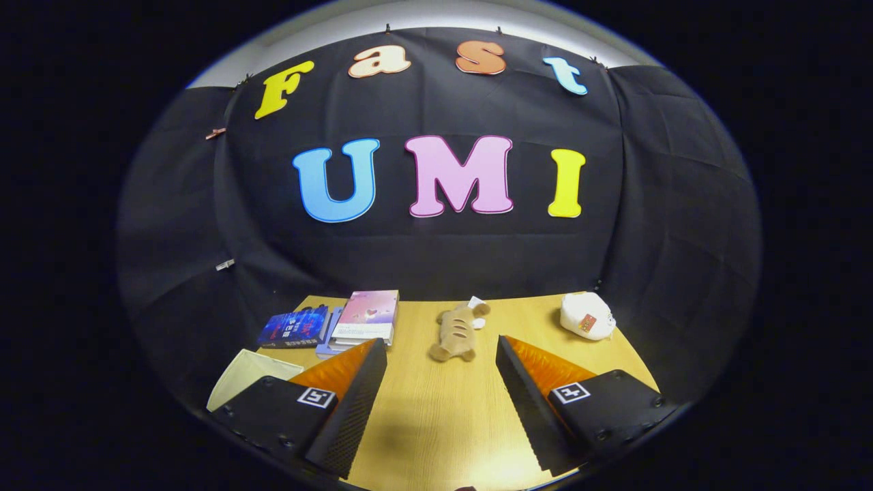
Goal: Open the storage box then place both shoes into the box .Put the left shoe in first, then the right shoe, with the right side of both shoes facing outward in a uniform manner.
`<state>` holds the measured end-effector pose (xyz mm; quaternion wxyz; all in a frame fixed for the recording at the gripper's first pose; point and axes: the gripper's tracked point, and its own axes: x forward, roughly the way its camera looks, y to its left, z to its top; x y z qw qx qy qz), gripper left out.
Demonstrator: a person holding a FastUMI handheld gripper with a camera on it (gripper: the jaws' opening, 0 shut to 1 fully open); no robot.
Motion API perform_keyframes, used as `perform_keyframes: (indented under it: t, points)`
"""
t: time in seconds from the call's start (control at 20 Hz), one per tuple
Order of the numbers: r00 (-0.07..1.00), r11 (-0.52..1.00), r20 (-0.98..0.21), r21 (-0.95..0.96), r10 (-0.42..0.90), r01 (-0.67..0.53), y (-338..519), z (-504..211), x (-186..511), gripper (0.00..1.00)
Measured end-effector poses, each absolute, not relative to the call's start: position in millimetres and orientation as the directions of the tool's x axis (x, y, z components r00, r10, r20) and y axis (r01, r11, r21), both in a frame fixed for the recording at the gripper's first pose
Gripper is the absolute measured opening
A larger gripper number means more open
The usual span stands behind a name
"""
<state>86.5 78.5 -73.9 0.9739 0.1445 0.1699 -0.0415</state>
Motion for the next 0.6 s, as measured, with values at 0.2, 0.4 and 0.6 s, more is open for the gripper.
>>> perform_keyframes:
  t: [0.2,0.4,0.6]
  points:
    - [0.949,0.962,-0.305,0.227,-0.076,0.149,64.9,-70.3,78.2,0.99]
    - [0.95,0.961,-0.301,0.228,-0.082,0.155,63.6,-68.8,70.3,0.99]
    - [0.946,0.958,-0.314,0.24,-0.077,0.157,64.1,-75.0,68.1,0.98]
